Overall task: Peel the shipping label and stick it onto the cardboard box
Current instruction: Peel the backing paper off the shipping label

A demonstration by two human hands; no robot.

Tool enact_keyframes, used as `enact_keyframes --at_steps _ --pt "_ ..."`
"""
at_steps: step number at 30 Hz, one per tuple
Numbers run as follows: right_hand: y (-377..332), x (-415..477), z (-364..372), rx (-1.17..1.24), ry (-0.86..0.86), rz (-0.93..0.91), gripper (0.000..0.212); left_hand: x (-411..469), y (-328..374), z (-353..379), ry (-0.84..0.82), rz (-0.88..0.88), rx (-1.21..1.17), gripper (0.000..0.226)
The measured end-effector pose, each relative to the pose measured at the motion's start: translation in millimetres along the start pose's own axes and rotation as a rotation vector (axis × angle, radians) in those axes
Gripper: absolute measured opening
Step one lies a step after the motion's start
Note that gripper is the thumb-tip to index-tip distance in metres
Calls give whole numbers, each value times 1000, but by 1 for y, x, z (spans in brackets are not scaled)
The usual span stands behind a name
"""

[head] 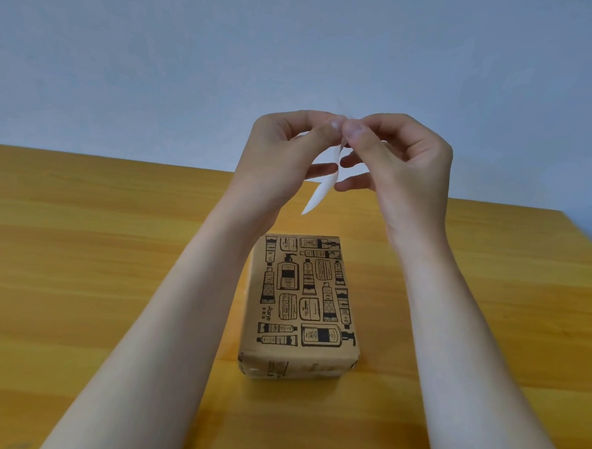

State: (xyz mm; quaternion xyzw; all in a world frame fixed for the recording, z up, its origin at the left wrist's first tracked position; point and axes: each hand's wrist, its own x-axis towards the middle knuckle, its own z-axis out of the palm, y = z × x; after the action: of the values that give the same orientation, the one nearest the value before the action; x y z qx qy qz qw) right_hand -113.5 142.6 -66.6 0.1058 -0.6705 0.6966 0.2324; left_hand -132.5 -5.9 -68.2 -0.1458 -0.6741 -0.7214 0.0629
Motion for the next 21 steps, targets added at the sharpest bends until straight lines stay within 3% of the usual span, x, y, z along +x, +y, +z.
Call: enact_keyframes --at_steps 8,13,17,21 --pt "0 0 -1 -7 34 31 11 -3 7 1 61 -34 19 21" --pt "0 0 0 -21 37 28 12 -7 14 4 -2 -57 34 37" --pt "-1 0 2 -19 24 30 12 -8 13 7 30 -14 118 16" --pt "0 -1 1 -24 33 42 11 -6 12 5 105 -59 86 17"
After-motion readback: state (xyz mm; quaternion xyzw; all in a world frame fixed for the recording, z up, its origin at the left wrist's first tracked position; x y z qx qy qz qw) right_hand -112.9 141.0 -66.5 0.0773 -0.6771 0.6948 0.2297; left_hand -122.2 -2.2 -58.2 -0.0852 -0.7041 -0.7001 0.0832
